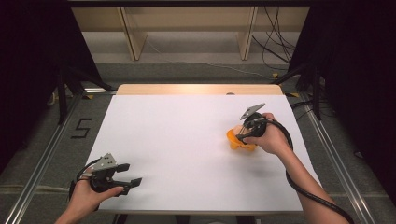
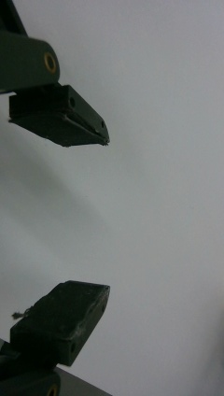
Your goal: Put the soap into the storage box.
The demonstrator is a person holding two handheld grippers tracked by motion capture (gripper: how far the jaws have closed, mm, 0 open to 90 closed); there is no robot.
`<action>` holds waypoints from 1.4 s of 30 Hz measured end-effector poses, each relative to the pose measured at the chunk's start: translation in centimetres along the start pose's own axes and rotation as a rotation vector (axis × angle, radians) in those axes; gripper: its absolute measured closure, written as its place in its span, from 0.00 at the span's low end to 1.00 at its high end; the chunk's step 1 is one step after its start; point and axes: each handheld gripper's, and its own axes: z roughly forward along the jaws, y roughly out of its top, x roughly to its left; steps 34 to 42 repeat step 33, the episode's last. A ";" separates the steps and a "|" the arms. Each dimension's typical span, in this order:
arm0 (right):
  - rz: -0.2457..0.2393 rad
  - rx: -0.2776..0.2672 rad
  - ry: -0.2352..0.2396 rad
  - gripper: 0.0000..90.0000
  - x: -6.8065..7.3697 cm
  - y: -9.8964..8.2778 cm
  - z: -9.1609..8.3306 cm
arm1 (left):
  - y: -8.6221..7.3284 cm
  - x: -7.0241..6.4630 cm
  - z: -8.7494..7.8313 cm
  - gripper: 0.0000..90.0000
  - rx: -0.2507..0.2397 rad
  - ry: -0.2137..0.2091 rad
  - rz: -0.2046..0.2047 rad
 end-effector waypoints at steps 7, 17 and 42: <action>0.021 -0.033 0.003 0.41 0.1 -0.2 -0.6 | 0.0 0.0 -0.1 0.24 0.002 0.011 0.001; 0.219 -0.113 -0.017 0.69 2.5 -5.2 -3.4 | 0.0 0.0 0.0 0.24 -0.005 0.003 0.006; 0.332 -0.070 -0.009 0.81 6.3 -12.2 -3.5 | -0.1 0.1 0.1 0.25 0.010 0.006 0.003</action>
